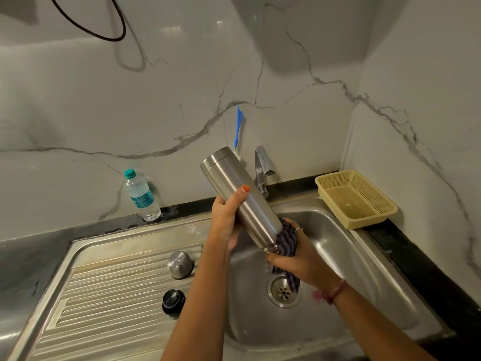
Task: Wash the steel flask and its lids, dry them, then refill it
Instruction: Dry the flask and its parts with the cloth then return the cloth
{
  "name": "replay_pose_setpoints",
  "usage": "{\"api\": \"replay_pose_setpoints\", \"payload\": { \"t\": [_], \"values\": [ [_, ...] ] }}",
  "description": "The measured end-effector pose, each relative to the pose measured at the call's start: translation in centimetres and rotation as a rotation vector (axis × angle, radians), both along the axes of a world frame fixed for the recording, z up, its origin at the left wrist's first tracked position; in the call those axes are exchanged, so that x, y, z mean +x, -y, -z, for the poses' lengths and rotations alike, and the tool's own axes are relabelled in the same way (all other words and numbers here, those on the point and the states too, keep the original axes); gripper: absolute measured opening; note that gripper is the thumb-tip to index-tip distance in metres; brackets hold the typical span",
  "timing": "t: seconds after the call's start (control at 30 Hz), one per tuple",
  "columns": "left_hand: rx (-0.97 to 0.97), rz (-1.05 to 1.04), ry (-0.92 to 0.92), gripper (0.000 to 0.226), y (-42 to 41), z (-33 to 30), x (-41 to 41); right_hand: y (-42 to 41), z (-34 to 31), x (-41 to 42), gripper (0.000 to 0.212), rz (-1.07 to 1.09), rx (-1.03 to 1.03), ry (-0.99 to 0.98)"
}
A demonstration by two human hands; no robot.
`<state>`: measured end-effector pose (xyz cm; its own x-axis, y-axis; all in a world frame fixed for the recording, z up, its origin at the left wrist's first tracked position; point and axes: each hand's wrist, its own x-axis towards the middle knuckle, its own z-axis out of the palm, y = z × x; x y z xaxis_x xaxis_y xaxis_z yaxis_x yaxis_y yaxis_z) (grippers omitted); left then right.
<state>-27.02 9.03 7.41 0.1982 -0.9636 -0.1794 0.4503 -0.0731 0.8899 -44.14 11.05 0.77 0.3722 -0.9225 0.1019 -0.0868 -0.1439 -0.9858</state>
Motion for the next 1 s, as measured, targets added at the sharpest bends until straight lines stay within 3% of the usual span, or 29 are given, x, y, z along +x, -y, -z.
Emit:
{"api": "replay_pose_setpoints", "payload": {
  "t": [0.07,0.13,0.3,0.37,0.5,0.6,0.67,0.8,0.9,1.0],
  "values": [
    [0.007,-0.034,0.012,0.093,0.2,-0.1,-0.4,-0.1,0.4,0.6,0.084,0.131,-0.118,-0.055],
    [0.022,-0.054,0.008,0.093,0.3,-0.2,-0.7,-0.3,0.4,0.7,0.084,0.127,-0.133,-0.056],
    [-0.02,0.029,-0.142,0.12,0.0,0.5,0.4,-0.2,-0.5,-1.0,0.072,-0.099,0.152,0.13],
    [-0.026,0.043,-0.162,0.125,0.0,0.7,0.6,-0.4,-0.6,-0.5,0.071,-0.044,0.073,0.118],
    [-0.016,-0.03,-0.078,0.102,0.1,0.5,0.1,-0.4,0.0,0.5,0.082,0.132,-0.17,-0.032],
    [-0.045,-0.031,-0.115,0.102,-0.1,0.8,0.3,-0.2,-1.0,-0.3,0.074,-0.077,-0.002,0.021],
    [-0.057,-0.005,-0.137,0.106,-0.2,1.0,0.6,-0.4,-1.2,-0.3,0.07,-0.091,0.03,0.014],
    [-0.057,0.011,-0.091,0.129,0.0,1.2,0.9,-0.8,0.0,0.6,0.082,0.094,-0.17,-0.024],
    [-0.062,-0.003,-0.099,0.133,0.2,1.2,0.9,-0.5,-0.5,0.1,0.08,-0.001,-0.016,0.046],
    [-0.074,0.032,-0.124,0.134,0.0,1.6,0.9,-0.4,-0.8,-0.7,0.064,-0.154,0.212,0.157]
  ]
}}
